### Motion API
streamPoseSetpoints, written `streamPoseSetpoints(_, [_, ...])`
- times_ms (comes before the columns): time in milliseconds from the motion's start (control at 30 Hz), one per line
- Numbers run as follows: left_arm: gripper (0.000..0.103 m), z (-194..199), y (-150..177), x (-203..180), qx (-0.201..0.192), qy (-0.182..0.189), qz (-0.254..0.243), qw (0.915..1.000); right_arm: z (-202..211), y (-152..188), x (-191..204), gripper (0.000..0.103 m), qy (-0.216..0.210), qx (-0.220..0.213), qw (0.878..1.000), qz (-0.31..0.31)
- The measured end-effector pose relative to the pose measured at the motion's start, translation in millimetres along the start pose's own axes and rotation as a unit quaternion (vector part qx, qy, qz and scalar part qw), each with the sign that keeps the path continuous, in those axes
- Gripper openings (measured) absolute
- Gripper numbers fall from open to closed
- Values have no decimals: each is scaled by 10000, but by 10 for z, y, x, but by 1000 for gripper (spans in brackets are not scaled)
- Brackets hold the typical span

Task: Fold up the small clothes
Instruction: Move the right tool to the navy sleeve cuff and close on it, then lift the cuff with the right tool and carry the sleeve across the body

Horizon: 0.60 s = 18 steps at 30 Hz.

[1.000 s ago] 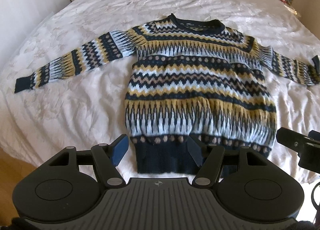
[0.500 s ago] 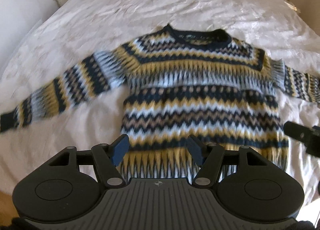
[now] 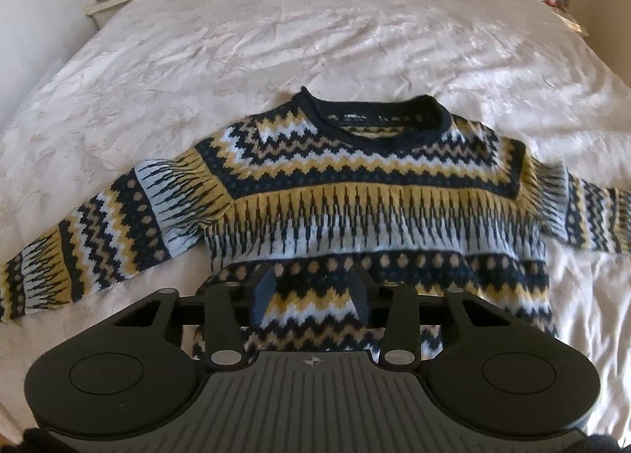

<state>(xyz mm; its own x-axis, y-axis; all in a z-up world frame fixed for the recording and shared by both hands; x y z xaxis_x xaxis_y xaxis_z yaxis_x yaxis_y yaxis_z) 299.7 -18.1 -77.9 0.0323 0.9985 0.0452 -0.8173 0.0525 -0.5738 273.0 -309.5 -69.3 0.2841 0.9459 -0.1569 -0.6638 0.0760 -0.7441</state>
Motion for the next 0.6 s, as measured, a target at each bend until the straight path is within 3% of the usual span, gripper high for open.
streamPoseSetpoints(100, [39,33,-12,-137,26,-146,120,9998,-353,-131,-394,59,418,-12,9991,104])
streamPoseSetpoints(267, [39,53,-1,-376,168,-237,460,9985,-934,-257,-944,59,810,108,9965,159])
streamPoseSetpoints(600, [39,69,-133,-956,201,-400,327,9985,-1686,-221,-1470,59,1063,333,9929,416])
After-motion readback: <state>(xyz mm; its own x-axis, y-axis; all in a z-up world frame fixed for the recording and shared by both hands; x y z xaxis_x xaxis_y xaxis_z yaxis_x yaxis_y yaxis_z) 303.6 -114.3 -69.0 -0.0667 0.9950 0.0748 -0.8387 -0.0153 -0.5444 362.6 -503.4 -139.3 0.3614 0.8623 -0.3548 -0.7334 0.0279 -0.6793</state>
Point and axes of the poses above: each gripper's, at about its wrist camera, not at the fingertips, and z roughly against the way its jaws point, x to its left, y to its underside, the point moved 3 cm from there along -z, roughly the way its jaws point, and after that the axes turned 6 degrees about -x, right-handed, at the moved point
